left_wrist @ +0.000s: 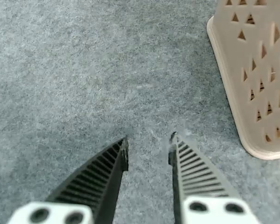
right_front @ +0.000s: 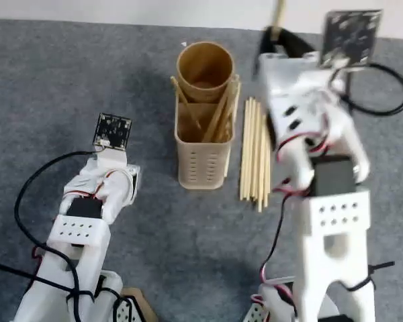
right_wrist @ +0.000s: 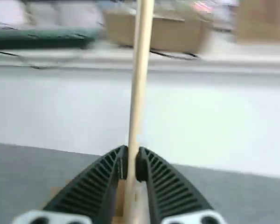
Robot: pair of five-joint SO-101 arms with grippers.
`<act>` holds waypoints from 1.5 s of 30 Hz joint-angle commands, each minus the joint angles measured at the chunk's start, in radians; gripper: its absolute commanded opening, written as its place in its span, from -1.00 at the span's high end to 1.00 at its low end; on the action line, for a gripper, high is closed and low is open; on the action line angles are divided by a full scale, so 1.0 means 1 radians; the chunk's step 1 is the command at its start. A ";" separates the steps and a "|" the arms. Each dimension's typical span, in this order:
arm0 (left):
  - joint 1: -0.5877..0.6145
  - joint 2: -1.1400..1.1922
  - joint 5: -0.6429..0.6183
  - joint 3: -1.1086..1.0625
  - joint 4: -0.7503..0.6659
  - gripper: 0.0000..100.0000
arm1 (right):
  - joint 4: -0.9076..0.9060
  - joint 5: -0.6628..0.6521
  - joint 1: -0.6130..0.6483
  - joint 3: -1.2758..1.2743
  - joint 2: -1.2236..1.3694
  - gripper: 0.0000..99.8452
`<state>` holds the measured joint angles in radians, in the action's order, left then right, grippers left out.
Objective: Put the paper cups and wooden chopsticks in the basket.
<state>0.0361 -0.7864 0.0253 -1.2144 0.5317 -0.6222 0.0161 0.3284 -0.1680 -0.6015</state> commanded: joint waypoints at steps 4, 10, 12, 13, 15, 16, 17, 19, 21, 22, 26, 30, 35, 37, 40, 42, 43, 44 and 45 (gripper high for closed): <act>-0.015 -0.016 0.009 0.004 -0.017 0.66 | 0.338 0.009 0.124 -0.315 -0.081 0.99; -0.015 -0.016 0.009 0.004 -0.017 0.66 | 0.564 0.005 0.127 -0.628 -0.107 0.99; -0.015 -0.016 0.009 0.004 -0.017 0.66 | 0.558 -0.017 0.125 -0.653 -0.108 0.98; -0.015 -0.016 0.009 0.004 -0.017 0.66 | 0.549 -0.032 0.128 -0.654 -0.108 0.97; -0.015 -0.016 0.009 0.004 -0.017 0.66 | 0.538 -0.040 0.128 -0.656 -0.108 0.89; -0.015 -0.016 0.009 0.004 -0.017 0.66 | 0.539 -0.040 0.128 -0.656 -0.108 0.82; -0.015 -0.016 0.009 0.004 -0.017 0.66 | 0.539 -0.041 0.128 -0.656 -0.108 0.74; -0.015 -0.016 0.009 0.004 -0.017 0.66 | 0.538 -0.041 0.128 -0.656 -0.108 0.62; -0.015 -0.016 0.009 0.004 -0.017 0.66 | 0.532 -0.041 0.125 -0.651 -0.108 0.58; -0.015 -0.016 0.009 0.004 -0.017 0.66 | 0.513 -0.041 0.125 -0.645 -0.113 0.58; -0.015 -0.016 0.009 0.004 -0.017 0.66 | 0.355 -0.043 0.124 -0.549 -0.197 0.58; -0.015 -0.016 0.009 0.004 -0.017 0.66 | 0.050 -0.043 0.084 -0.332 -0.285 0.58; -0.015 -0.016 0.009 0.004 -0.017 0.66 | -0.312 -0.068 -0.114 -0.005 -0.225 0.58; -0.016 -0.016 0.009 -0.004 -0.018 0.66 | -0.403 -0.100 -0.191 0.093 -0.156 0.58; -0.038 -0.016 0.009 -0.005 -0.018 0.66 | -0.512 -0.166 -0.260 0.120 -0.033 0.58; -0.036 -0.016 0.009 -0.005 -0.017 0.66 | -0.550 -0.219 -0.271 0.096 0.064 0.58; -0.031 -0.016 0.009 -0.005 -0.017 0.66 | -0.555 -0.229 -0.274 0.070 0.111 0.58; -0.030 -0.016 0.009 -0.005 -0.017 0.66 | -0.544 -0.235 -0.280 0.039 0.156 0.58; -0.030 -0.016 0.009 -0.005 -0.017 0.66 | -0.521 -0.236 -0.282 0.010 0.202 0.58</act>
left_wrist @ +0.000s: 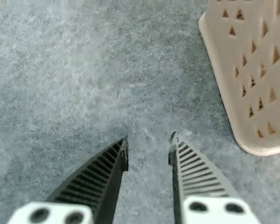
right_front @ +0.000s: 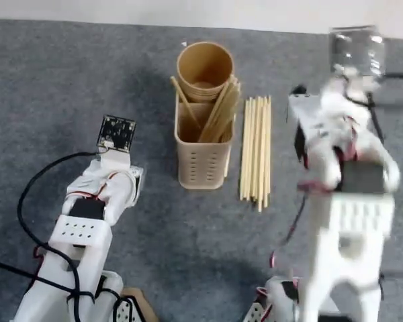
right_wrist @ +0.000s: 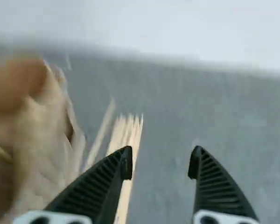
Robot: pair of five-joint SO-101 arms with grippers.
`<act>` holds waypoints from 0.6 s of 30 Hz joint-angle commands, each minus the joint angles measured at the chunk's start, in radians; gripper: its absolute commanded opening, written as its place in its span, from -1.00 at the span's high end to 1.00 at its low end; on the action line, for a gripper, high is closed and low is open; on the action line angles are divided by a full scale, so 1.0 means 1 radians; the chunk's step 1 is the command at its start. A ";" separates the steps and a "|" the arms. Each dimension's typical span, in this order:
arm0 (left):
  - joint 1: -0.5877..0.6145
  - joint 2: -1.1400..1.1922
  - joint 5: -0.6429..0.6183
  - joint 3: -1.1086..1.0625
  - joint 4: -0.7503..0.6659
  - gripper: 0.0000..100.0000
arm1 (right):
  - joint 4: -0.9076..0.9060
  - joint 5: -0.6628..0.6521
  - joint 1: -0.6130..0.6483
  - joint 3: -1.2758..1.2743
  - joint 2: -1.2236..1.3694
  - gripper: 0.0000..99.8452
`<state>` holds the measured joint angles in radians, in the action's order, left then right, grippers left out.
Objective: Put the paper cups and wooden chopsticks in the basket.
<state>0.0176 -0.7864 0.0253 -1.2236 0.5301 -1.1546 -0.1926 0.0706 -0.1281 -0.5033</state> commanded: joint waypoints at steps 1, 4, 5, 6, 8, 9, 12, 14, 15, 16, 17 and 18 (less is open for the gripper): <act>-0.012 -0.016 0.009 0.004 -0.015 0.66 | 0.045 -0.028 -0.027 -0.061 0.147 0.58; -0.012 -0.016 0.009 0.004 -0.015 0.66 | 0.168 -0.028 -0.028 -0.150 0.249 0.58; -0.012 -0.016 0.009 0.004 -0.015 0.66 | 0.202 -0.028 -0.028 -0.176 0.278 0.58; -0.012 -0.016 0.009 0.004 -0.015 0.66 | 0.231 -0.028 -0.028 -0.199 0.305 0.58; -0.012 -0.016 0.011 0.004 -0.015 0.66 | 0.286 -0.028 -0.027 -0.237 0.352 0.58; -0.012 -0.016 0.011 0.004 -0.015 0.66 | 0.312 -0.028 -0.027 -0.252 0.374 0.58; -0.012 -0.016 0.011 0.004 -0.015 0.66 | 0.383 -0.028 -0.028 -0.297 0.430 0.58; -0.012 -0.016 0.011 0.004 -0.015 0.66 | 0.421 -0.028 -0.028 -0.317 0.467 0.58; -0.012 -0.016 0.011 0.004 -0.015 0.66 | 0.441 -0.028 -0.025 -0.328 0.484 0.58; -0.012 -0.016 0.011 0.004 -0.015 0.66 | 0.460 -0.028 -0.024 -0.335 0.501 0.58; -0.012 -0.016 0.011 0.004 -0.015 0.66 | 0.473 -0.028 -0.022 -0.343 0.516 0.58; -0.012 -0.016 0.011 0.004 -0.015 0.66 | 0.484 -0.028 -0.018 -0.346 0.532 0.58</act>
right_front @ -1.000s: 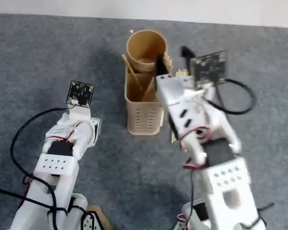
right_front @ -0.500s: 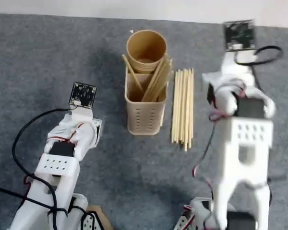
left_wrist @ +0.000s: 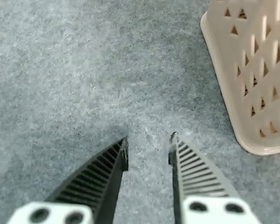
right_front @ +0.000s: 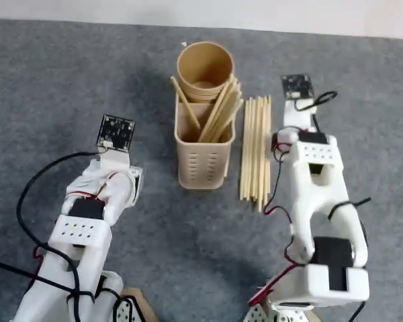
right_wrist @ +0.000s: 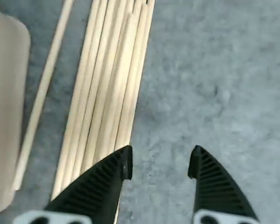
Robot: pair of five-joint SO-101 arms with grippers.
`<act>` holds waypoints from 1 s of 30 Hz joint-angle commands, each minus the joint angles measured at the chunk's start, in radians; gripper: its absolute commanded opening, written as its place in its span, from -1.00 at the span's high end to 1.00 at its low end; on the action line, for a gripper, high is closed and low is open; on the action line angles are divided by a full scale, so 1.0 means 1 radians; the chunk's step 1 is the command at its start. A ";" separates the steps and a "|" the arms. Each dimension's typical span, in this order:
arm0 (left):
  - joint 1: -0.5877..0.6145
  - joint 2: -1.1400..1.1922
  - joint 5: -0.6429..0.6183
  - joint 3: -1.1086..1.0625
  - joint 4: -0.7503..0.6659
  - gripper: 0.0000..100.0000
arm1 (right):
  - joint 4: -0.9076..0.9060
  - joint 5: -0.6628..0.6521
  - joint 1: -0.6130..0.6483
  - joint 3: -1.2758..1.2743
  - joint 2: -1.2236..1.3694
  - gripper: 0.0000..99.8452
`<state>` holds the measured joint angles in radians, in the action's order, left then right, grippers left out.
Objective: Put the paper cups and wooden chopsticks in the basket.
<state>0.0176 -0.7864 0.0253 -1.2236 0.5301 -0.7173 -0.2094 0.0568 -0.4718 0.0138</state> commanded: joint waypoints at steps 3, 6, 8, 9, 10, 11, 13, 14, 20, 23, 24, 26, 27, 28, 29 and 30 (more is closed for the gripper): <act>-0.012 -0.016 0.011 0.004 -0.015 0.66 | 0.054 -0.011 0.007 -0.004 0.053 0.58; -0.012 -0.016 0.011 0.004 -0.015 0.66 | 0.054 -0.011 0.018 -0.004 0.065 0.58; -0.012 -0.016 0.011 0.004 -0.015 0.66 | 0.054 -0.009 0.031 -0.004 0.065 0.58; -0.012 -0.016 0.011 0.004 -0.015 0.66 | 0.054 -0.009 0.038 -0.004 0.065 0.58; -0.012 -0.016 0.011 0.004 -0.015 0.66 | 0.054 -0.008 0.047 -0.004 0.065 0.58; -0.012 -0.016 0.011 0.004 -0.015 0.66 | 0.054 -0.008 0.053 -0.004 0.065 0.58; -0.012 -0.016 0.011 0.004 -0.015 0.66 | 0.054 -0.005 0.064 -0.005 0.065 0.58; -0.012 -0.016 0.011 0.004 -0.015 0.66 | 0.054 -0.005 0.067 -0.005 0.067 0.58; -0.012 -0.016 0.011 0.004 -0.015 0.66 | 0.054 -0.011 0.061 -0.005 0.081 0.58; -0.012 -0.016 0.011 0.004 -0.015 0.66 | 0.056 -0.011 0.059 0.002 0.137 0.58; -0.012 -0.016 0.011 0.004 -0.015 0.66 | 0.056 -0.011 0.054 0.004 0.154 0.58; -0.012 -0.016 0.011 0.004 -0.015 0.66 | 0.056 -0.011 0.027 0.004 0.173 0.58; -0.012 -0.016 0.011 0.004 -0.015 0.66 | 0.056 -0.011 0.013 0.004 0.176 0.58; -0.012 -0.016 0.011 0.004 -0.015 0.66 | 0.056 -0.011 -0.002 0.004 0.176 0.58; -0.012 -0.016 0.011 0.004 -0.015 0.66 | 0.056 -0.011 -0.012 0.004 0.176 0.58; -0.012 -0.016 0.011 0.004 -0.015 0.66 | 0.056 -0.011 -0.018 0.004 0.177 0.58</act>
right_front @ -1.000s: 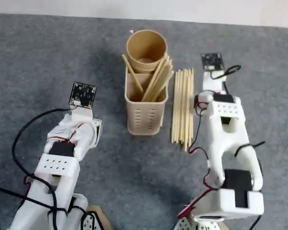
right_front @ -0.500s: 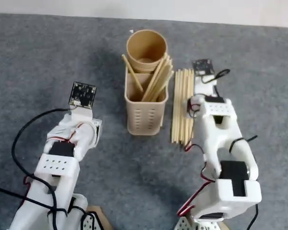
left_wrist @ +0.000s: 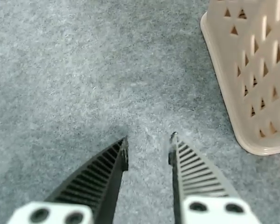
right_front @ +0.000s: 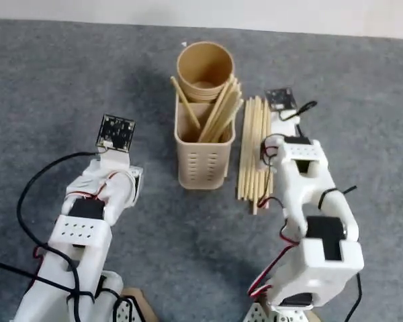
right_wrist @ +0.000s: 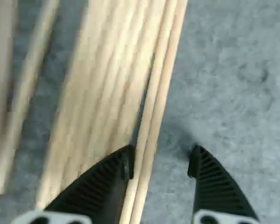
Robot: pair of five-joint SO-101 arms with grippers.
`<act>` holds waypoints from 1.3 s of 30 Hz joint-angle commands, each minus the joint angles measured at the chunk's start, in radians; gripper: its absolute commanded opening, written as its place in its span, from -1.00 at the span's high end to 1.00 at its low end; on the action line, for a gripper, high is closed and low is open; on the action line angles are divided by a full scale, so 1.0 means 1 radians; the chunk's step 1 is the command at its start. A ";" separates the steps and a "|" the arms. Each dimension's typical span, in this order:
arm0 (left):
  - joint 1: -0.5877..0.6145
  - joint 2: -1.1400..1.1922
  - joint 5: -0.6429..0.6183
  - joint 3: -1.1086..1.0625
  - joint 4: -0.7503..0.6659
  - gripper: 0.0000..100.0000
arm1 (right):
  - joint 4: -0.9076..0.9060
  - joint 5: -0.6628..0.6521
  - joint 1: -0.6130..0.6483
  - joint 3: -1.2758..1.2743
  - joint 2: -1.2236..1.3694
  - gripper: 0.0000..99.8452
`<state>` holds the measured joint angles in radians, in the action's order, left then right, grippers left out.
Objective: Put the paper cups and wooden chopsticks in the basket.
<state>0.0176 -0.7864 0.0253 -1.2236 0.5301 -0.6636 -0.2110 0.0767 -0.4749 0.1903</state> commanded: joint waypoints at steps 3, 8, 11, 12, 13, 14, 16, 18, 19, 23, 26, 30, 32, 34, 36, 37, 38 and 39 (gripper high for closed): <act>-0.012 -0.016 0.011 0.004 -0.015 0.66 | 0.002 -0.009 -0.042 0.007 0.002 0.58; -0.012 -0.016 0.011 0.004 -0.015 0.66 | 0.002 -0.009 -0.039 0.004 0.005 0.62; -0.012 -0.016 0.011 0.004 -0.015 0.66 | 0.002 -0.009 -0.038 0.001 0.005 0.93; -0.012 -0.016 0.011 0.004 -0.015 0.66 | 0.002 -0.009 -0.038 0.001 0.005 1.00; -0.012 -0.016 0.011 0.004 -0.015 0.66 | 0.001 -0.009 -0.038 0.001 0.005 0.97; -0.012 -0.016 0.011 0.004 -0.015 0.66 | -0.001 -0.009 -0.036 0.001 0.005 0.96; -0.012 -0.016 0.011 0.004 -0.015 0.66 | -0.002 -0.008 -0.036 0.001 0.002 1.00; -0.012 -0.016 0.011 0.004 -0.015 0.66 | -0.005 -0.002 -0.042 0.002 -0.012 0.99; -0.012 -0.016 0.011 0.004 -0.015 0.66 | -0.008 0.002 -0.042 0.007 -0.027 0.99; -0.012 -0.016 0.011 0.004 -0.015 0.66 | -0.010 0.104 -0.051 -0.001 -0.237 0.99; -0.012 -0.016 0.011 0.004 -0.015 0.66 | -0.019 0.135 -0.047 -0.002 -0.512 0.99; -0.013 -0.016 0.011 0.004 -0.015 0.66 | -0.039 0.138 -0.001 0.001 -0.860 0.99; -0.015 -0.016 0.011 0.004 -0.015 0.66 | -0.035 0.137 0.042 0.005 -0.993 0.99; -0.015 -0.016 0.011 0.004 -0.015 0.66 | -0.035 0.138 0.093 0.007 -1.070 0.99; -0.015 -0.016 0.011 0.004 -0.015 0.66 | -0.001 0.140 0.147 0.028 -1.107 0.99; -0.015 -0.016 0.011 0.004 -0.015 0.66 | 0.021 0.140 0.176 0.045 -1.115 0.99; -0.013 -0.016 0.011 0.004 -0.015 0.66 | 0.039 0.140 0.202 0.058 -1.116 0.99; -0.013 -0.016 0.011 0.004 -0.015 0.66 | 0.056 0.141 0.225 0.070 -1.116 0.99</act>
<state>0.0176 -0.7864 0.0253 -1.2236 0.5301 -0.6590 -0.0821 0.2302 -0.4626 -0.8884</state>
